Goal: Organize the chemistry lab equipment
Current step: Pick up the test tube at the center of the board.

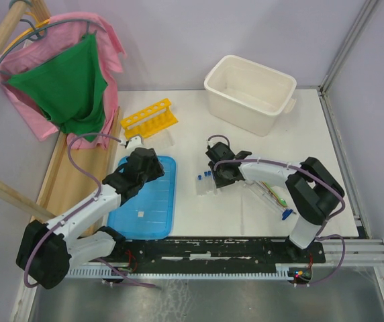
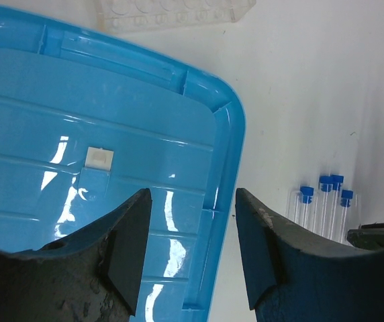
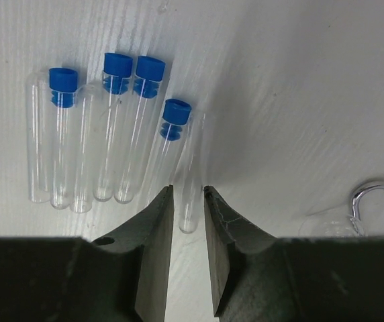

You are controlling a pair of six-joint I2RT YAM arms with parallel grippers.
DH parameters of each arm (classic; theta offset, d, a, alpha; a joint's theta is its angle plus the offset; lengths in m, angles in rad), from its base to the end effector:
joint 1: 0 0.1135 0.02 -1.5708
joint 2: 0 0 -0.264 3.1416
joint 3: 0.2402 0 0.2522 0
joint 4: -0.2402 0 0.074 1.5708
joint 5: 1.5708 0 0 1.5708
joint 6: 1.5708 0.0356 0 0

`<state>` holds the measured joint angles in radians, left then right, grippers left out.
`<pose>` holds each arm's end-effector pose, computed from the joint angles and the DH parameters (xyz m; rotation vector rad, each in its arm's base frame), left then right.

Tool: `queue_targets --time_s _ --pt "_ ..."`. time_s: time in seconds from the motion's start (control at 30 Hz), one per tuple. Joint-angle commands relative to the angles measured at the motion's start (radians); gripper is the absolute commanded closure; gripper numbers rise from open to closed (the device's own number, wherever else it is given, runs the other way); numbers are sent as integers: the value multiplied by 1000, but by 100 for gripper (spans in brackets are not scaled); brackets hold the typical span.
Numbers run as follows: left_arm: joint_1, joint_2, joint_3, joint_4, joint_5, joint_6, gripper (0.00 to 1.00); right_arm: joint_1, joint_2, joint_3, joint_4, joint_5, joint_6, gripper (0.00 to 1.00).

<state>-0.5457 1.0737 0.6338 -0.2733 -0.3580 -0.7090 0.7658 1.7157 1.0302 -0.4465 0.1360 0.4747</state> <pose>0.1966 -0.1048 0.2253 -0.3668 2.2142 -0.2726 0.2428 0.2267 0.1672 -0.3510 2.6774 0.2003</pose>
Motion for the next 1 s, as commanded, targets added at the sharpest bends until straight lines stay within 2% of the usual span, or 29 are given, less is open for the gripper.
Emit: queue_targets --time_s 0.0,0.2,0.43,0.67,0.77,0.97 --pt "-4 3 -3 49 4 12 40 7 37 27 22 18 10 67" --pt "-3 1 -9 53 5 8 40 10 50 24 10 56 20 70" --pt "-4 9 -15 56 13 5 40 10 24 8 1 115 42 88" --pt "-5 4 -23 63 23 3 40 30 -94 -37 -24 180 37 90" --pt "-6 8 -23 69 35 11 40 58 -171 -65 -24 154 -8 91" --pt "-13 24 -25 77 57 31 40 133 -271 -116 -17 -37 -122 90"
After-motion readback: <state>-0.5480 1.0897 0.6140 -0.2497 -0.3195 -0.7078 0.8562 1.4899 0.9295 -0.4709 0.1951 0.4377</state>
